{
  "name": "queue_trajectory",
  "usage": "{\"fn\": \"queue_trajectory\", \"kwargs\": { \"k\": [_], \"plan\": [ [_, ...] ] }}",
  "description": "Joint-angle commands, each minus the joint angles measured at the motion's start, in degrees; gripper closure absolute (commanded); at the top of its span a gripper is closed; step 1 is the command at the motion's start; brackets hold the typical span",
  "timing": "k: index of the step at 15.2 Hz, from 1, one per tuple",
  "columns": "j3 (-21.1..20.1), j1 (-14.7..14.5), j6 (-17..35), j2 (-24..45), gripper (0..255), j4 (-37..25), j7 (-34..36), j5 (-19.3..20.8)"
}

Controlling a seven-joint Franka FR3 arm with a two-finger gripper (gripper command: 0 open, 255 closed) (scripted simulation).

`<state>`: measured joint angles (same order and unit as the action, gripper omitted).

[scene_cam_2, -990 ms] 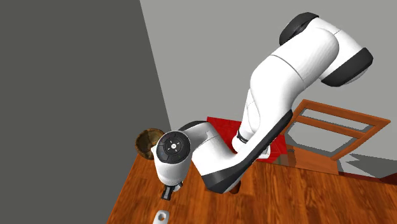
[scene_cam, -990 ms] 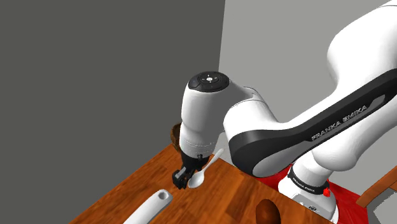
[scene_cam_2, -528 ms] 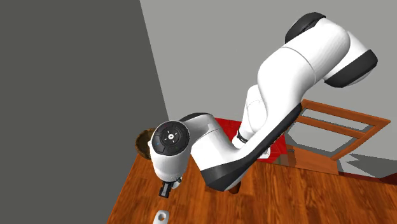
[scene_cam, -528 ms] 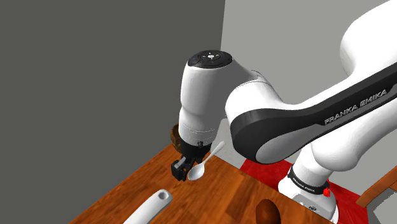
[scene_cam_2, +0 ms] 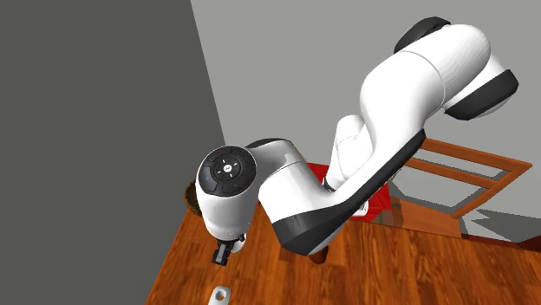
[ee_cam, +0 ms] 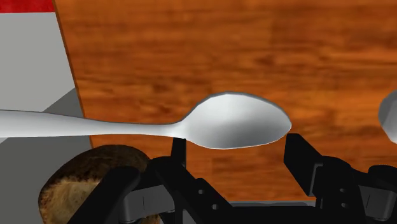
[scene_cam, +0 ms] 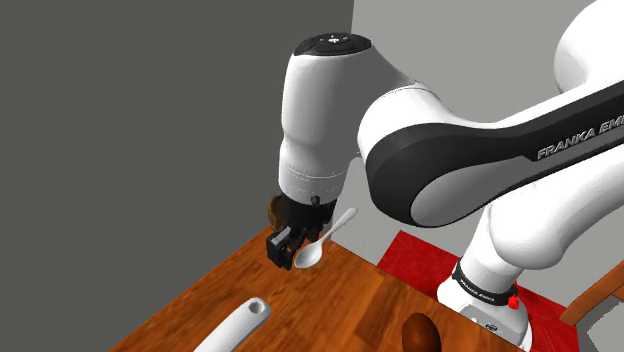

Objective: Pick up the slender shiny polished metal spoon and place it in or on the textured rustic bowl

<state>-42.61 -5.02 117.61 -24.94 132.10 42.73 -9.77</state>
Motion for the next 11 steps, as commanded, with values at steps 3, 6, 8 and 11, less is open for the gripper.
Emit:
{"fn": "queue_trajectory", "kwargs": {
  "k": [3,6,8,11],
  "plan": [
    [0.96,-0.10,-3.15,-0.80,255,-2.38,-0.51,-0.04],
    [1.80,0.72,-4.07,-0.02,255,-3.95,-1.54,0.73],
    [2.71,2.39,-3.48,2.17,255,-5.26,-3.16,2.28],
    [3.89,4.83,-2.77,5.83,255,-7.72,-5.30,4.74]
  ]
}}
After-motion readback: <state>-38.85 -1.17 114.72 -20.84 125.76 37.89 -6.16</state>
